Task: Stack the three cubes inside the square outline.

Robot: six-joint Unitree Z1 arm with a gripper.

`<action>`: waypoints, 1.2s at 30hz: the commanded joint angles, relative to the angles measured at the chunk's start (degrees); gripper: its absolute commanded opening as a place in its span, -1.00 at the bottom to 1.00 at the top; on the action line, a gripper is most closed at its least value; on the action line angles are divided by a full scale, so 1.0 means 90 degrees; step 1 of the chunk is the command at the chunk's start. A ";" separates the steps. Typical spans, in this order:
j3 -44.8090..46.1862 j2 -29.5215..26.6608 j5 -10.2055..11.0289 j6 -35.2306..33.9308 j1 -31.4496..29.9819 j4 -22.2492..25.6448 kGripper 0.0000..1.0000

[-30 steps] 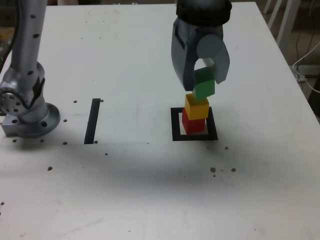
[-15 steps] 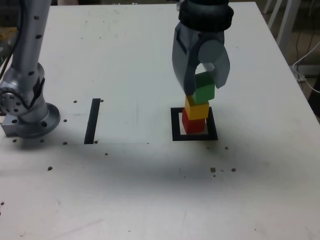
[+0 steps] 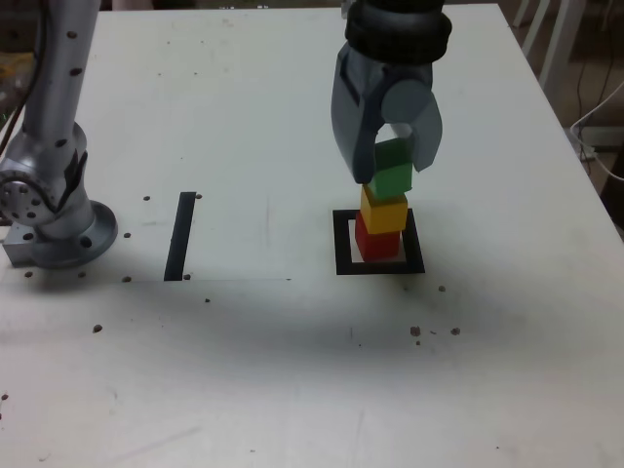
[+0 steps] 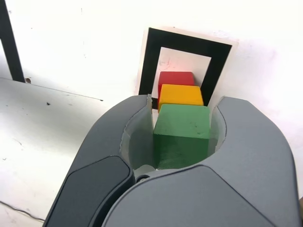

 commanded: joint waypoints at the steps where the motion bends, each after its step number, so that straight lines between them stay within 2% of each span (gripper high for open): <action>1: 0.0041 -0.0005 -0.0054 -0.0006 -0.0028 0.0017 -0.54; 4: 0.0082 -0.0005 -0.0102 -0.0023 -0.0060 0.0010 -0.51; 7: 0.0098 -0.0005 -0.0133 -0.0031 -0.0071 0.0009 -0.34; 9: 0.0098 -0.0005 -0.0145 -0.0031 -0.0072 0.0006 -0.11; 15: 0.0133 -0.0005 -0.0128 -0.0063 -0.0072 -0.0003 0.75; 18: 0.0168 -0.0011 -0.0079 -0.0104 -0.0072 0.0026 0.96; 25: 0.0170 -0.0094 0.0038 -0.0154 -0.0074 0.0087 0.99; 36: 0.0171 -0.0247 0.0044 -0.0153 -0.0121 0.0151 0.99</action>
